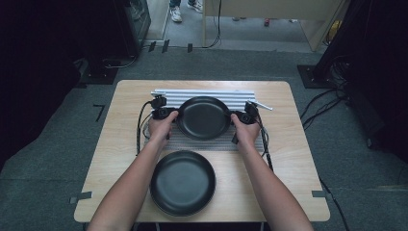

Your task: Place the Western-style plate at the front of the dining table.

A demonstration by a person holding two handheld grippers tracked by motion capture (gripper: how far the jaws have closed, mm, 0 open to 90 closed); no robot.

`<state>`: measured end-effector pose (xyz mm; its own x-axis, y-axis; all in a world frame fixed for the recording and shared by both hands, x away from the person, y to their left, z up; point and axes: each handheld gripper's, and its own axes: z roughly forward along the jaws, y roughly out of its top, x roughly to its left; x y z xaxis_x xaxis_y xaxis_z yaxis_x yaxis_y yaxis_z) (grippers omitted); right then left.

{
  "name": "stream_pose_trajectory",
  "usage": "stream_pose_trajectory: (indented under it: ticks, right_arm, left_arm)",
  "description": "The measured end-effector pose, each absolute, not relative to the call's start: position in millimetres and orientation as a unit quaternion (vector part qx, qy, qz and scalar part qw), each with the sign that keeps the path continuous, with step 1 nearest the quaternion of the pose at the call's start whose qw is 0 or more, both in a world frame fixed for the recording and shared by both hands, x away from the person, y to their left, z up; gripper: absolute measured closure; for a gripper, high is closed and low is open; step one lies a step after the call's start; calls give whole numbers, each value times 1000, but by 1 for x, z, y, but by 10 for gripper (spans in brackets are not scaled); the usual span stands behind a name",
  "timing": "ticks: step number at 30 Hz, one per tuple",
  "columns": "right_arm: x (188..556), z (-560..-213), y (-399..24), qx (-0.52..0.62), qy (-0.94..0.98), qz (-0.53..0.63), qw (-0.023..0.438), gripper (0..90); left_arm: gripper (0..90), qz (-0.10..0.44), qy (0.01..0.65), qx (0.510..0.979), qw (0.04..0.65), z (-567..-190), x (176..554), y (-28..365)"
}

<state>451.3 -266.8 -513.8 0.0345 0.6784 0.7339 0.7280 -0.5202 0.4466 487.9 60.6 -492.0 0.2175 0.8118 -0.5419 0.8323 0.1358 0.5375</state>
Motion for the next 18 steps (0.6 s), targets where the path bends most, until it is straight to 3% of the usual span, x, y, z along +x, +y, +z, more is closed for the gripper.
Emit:
stream_pose_trajectory:
  ticks: [18]
  right_arm:
    - [465, -524, -260, -715, -500, -489, 5, 823]
  left_arm:
    - [776, 14, 634, 662, 400, -500, 492, 59]
